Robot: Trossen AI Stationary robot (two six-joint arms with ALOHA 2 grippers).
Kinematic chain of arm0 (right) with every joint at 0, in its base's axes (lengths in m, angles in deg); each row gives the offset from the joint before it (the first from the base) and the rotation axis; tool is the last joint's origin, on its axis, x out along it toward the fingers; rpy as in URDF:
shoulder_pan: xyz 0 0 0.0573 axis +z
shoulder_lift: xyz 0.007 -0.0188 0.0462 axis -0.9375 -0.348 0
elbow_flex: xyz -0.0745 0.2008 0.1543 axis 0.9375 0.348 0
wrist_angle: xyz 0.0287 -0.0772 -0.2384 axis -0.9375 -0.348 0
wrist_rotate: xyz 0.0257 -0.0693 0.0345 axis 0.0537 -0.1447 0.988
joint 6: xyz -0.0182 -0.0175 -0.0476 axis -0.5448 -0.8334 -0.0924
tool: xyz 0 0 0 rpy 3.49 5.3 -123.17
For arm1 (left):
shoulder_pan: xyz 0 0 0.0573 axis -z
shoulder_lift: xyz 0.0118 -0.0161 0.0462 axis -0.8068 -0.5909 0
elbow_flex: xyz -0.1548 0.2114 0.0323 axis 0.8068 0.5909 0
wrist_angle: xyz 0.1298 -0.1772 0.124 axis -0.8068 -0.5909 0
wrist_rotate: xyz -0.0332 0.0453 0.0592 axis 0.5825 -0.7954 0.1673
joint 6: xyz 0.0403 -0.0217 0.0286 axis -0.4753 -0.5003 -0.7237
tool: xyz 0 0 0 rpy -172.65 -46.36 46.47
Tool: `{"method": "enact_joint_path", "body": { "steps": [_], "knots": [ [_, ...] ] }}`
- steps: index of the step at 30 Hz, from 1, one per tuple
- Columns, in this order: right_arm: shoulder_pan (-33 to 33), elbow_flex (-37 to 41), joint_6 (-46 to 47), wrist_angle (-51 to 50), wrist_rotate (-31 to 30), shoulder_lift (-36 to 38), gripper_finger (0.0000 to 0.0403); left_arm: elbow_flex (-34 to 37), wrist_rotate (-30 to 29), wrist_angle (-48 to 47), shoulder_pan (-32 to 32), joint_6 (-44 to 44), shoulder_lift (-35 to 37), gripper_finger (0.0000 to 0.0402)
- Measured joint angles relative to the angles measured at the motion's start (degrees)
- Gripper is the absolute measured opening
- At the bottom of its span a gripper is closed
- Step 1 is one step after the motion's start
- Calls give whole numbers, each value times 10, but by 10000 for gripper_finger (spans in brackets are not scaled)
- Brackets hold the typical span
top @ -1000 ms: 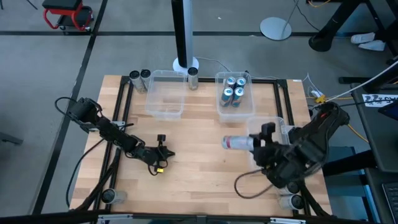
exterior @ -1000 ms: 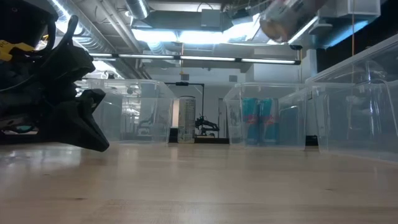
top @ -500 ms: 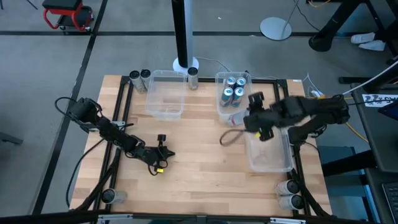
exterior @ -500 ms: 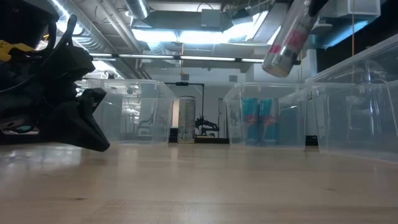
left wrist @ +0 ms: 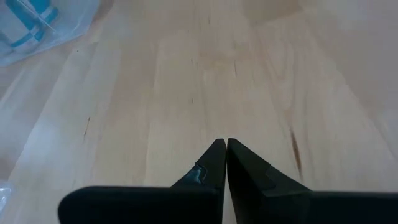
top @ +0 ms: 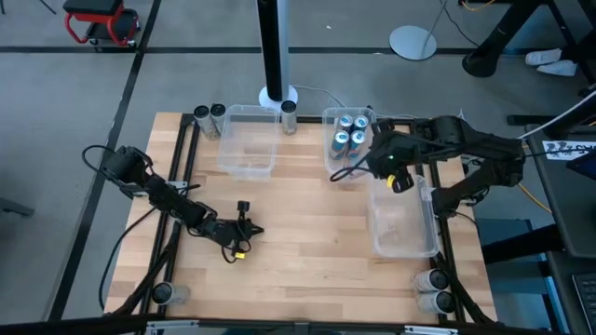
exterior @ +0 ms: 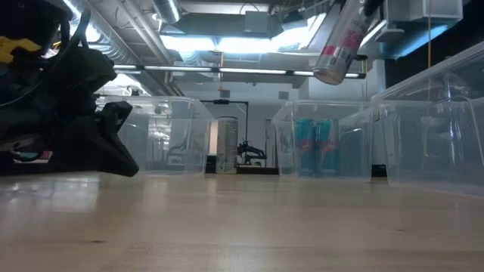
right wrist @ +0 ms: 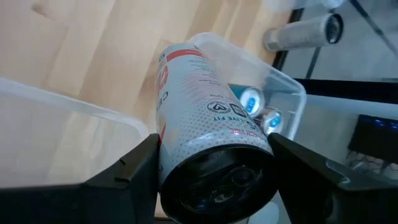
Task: Sort soda cans
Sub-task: Move the white pink soda can to the middle of the table
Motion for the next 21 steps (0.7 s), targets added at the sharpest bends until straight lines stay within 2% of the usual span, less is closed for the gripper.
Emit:
{"method": "enact_joint_path", "body": {
  "steps": [6,12,21],
  "knots": [
    [61,0,16,18,16,-44,245,0,0,-3,1,24,0,8],
    [118,-1,-15,115,15,-128,245,0,0,-4,1,34,0,8],
    [123,0,-90,187,31,-259,245,0,0,-9,2,65,0,8]
  ]
}}
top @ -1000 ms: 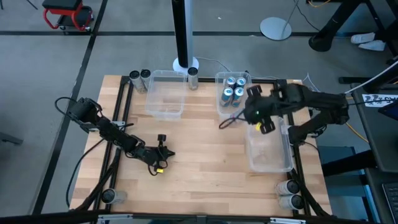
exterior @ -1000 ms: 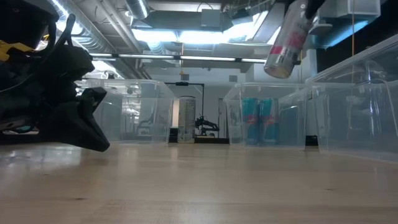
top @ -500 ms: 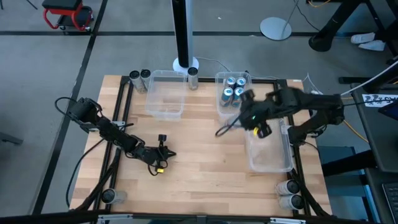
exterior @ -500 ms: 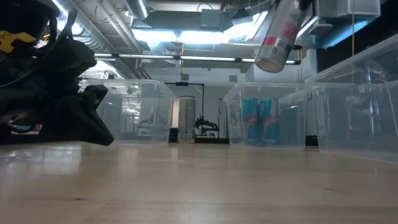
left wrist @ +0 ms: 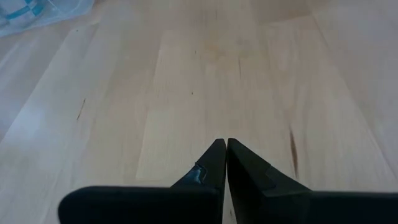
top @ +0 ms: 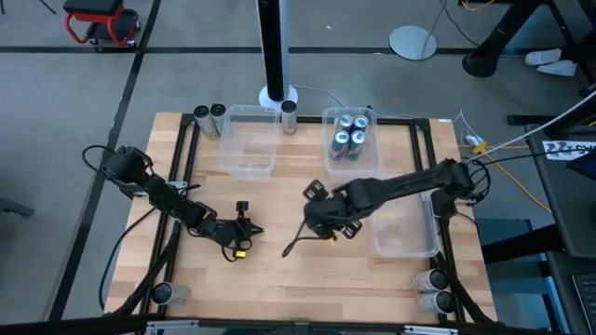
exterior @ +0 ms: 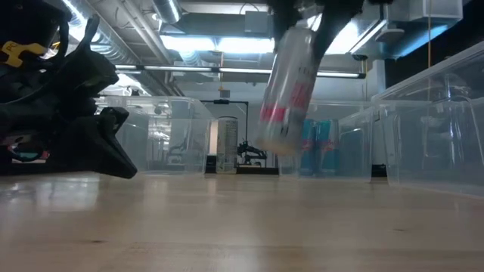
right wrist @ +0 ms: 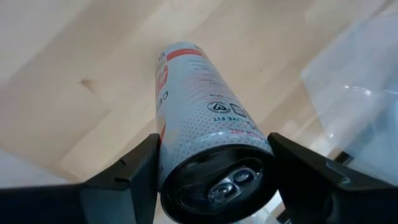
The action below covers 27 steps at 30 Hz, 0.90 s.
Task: Sort soda cans
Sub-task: Move the white pink soda can to the middle of the table
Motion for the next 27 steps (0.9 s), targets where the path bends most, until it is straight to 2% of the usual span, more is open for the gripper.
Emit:
{"method": "enact_joint_path", "body": {
  "steps": [6,12,18,20,27],
  "knots": [
    [-30,0,-20,19,5,-42,245,0,0,2,0,0,0,8],
    [-56,0,-31,53,15,-45,246,0,0,1,0,0,0,8],
    [-71,-1,-32,82,14,-48,324,0,0,1,0,0,0,8],
    [-71,-2,-38,92,19,-50,336,0,0,1,0,0,0,8],
    [-70,-2,-52,104,14,-56,312,0,0,1,0,0,0,8]
  ]
}}
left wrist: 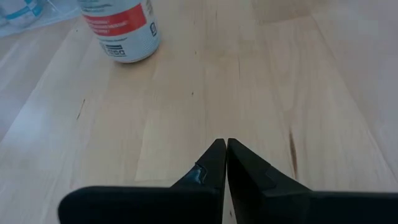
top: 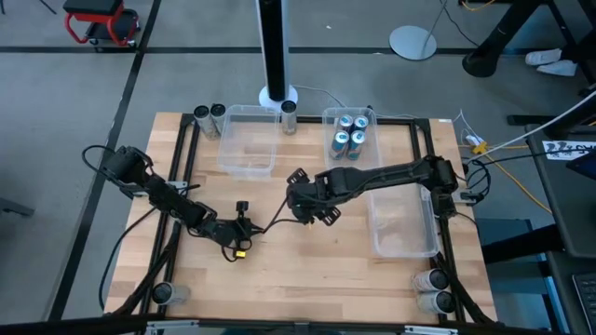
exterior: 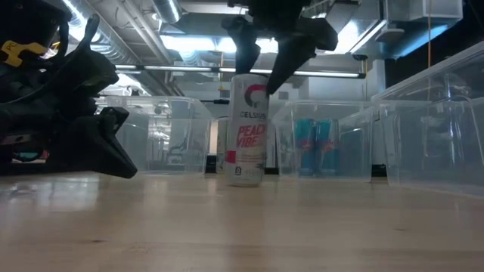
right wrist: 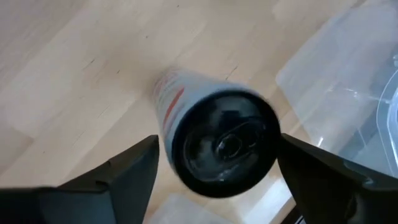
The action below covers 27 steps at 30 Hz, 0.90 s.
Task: Sort soda cans
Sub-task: Move the white pink soda can to the middle of the table
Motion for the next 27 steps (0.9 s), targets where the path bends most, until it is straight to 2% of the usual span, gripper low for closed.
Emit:
{"method": "enact_joint_path", "body": {
  "steps": [5,16,19,27],
  "knots": [
    [0,-10,-4,-17,-9,1,295,0,0,0,0,0,0,8],
    [1,-89,-7,-48,-28,4,295,0,0,-12,0,0,0,8],
    [-8,-84,-3,-50,-5,4,295,0,0,-13,0,4,0,8],
    [-12,-45,-1,-28,-6,3,296,0,0,-13,0,13,0,8]
  ]
}}
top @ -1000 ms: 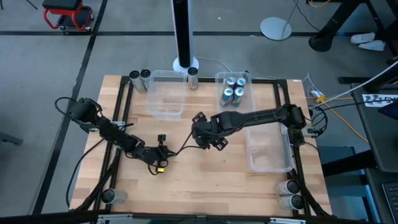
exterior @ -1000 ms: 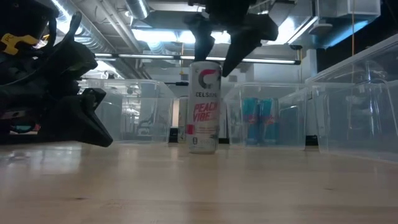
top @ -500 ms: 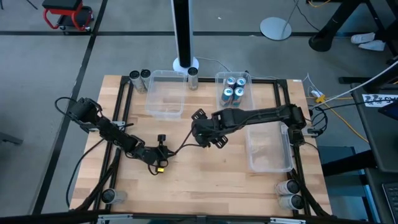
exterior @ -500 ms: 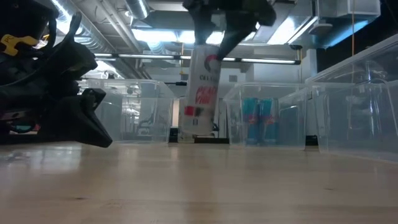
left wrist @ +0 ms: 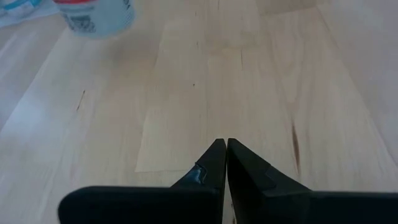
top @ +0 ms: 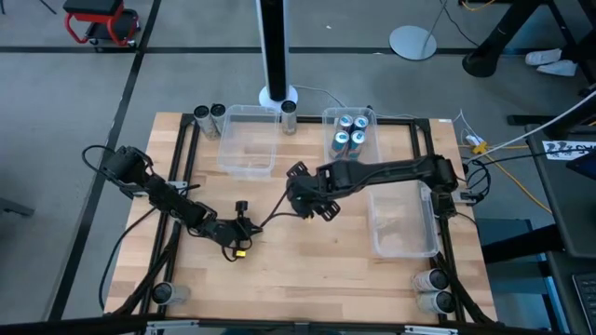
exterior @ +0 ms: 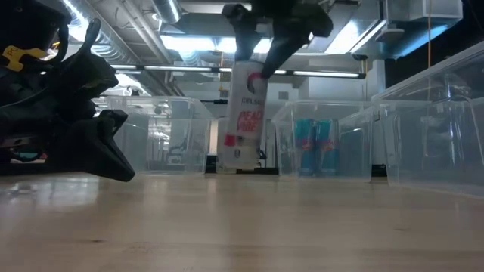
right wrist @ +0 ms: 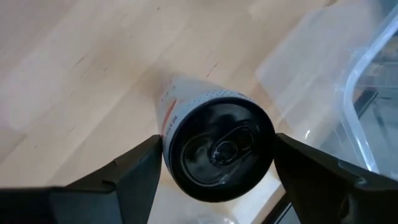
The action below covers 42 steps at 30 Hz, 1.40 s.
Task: Sort soda cans
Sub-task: Move the white pink soda can to the middle of the table, then adjust the bottom right transparent bin
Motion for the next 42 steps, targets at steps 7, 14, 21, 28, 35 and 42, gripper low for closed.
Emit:
{"method": "enact_joint_path", "body": {
  "steps": [7,14,21,28,35,42],
  "knots": [
    [-8,39,-2,38,9,0,296,0,0,0,0,-1,0,8],
    [-11,65,3,82,6,0,296,0,0,0,0,-2,0,8],
    [-8,23,7,27,8,0,296,0,0,0,0,-2,0,8],
    [23,-70,68,-96,21,1,296,0,0,0,0,-1,0,8],
    [101,-97,231,-252,47,9,296,0,0,0,0,9,0,8],
    [149,-32,361,-264,37,35,296,0,1,-1,0,13,0,8]
  ]
}}
